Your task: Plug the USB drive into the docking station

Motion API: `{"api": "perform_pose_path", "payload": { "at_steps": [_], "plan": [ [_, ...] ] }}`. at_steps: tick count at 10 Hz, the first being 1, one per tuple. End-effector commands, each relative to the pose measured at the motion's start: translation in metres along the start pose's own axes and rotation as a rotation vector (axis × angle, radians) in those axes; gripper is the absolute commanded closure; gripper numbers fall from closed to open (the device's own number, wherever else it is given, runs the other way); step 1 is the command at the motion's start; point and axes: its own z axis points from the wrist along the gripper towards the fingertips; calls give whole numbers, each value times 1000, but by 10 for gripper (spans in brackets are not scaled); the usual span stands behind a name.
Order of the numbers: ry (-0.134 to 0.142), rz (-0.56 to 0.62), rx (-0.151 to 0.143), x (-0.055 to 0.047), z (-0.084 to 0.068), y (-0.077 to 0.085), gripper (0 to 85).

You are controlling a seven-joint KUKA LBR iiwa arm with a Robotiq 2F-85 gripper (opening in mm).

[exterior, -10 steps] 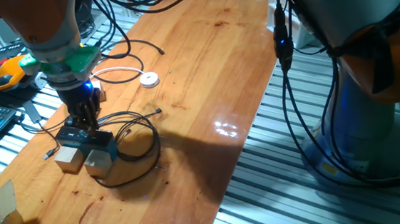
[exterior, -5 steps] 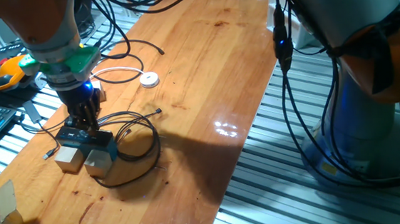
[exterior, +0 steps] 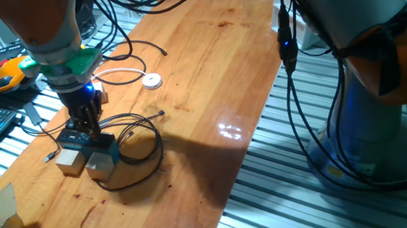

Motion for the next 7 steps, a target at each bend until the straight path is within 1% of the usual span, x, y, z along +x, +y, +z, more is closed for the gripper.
{"api": "perform_pose_path", "payload": {
  "at_steps": [1, 4, 5, 7],
  "plan": [
    [2, 0, 2, 0, 0, 0, 850],
    [8, -2, 2, -1, 0, 0, 850],
    [14, -2, 1, -2, -1, 1, 850],
    [27, -3, 10, -3, -2, 1, 850]
  ]
}}
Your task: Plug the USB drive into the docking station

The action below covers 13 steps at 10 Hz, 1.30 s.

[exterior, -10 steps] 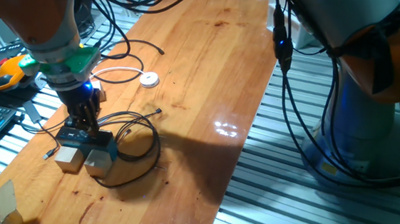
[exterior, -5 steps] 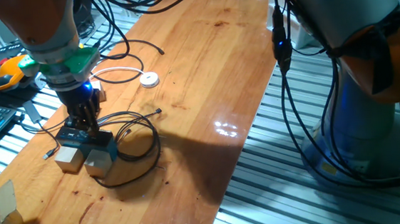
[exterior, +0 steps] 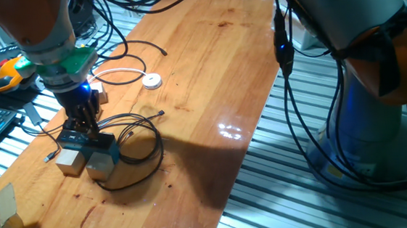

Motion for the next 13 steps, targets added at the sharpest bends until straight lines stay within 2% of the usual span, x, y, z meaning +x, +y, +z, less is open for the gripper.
{"api": "perform_pose_path", "payload": {
  "at_steps": [1, 5, 13],
  "plan": [
    [4, -1, 0, 0, 0, 0, 850],
    [30, -1, -2, 0, 1, -1, 850],
    [33, -6, -4, 1, 2, 1, 850]
  ]
}}
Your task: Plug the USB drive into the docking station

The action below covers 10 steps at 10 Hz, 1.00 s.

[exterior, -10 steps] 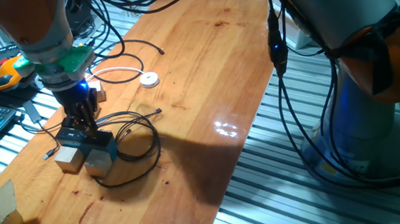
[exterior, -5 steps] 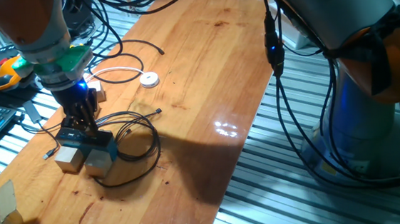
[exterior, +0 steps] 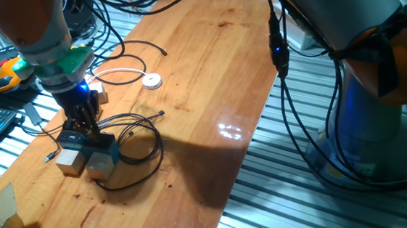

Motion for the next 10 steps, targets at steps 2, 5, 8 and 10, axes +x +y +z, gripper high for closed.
{"api": "perform_pose_path", "payload": {
  "at_steps": [2, 5, 8, 10],
  "plan": [
    [-2, 0, 0, 0, 0, 0, 850],
    [-3, -5, 1, 0, 1, 0, 850],
    [-1, -8, 2, 0, 1, 0, 850],
    [-3, -8, 2, 0, 3, 0, 850]
  ]
}}
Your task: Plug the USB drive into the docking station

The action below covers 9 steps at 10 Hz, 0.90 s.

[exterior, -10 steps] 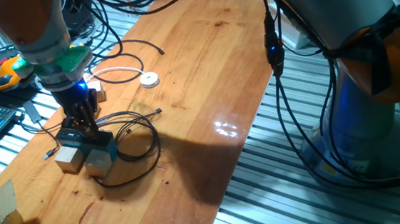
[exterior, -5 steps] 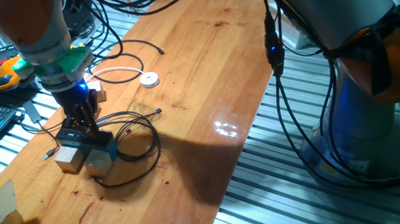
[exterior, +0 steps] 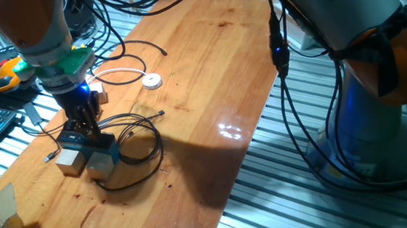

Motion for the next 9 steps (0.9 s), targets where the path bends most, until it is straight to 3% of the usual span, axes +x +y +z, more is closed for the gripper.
{"api": "perform_pose_path", "payload": {
  "at_steps": [1, 9],
  "plan": [
    [0, 0, -1, 0, 1, 0, 850],
    [-9, -5, -7, -3, 9, -1, 850]
  ]
}}
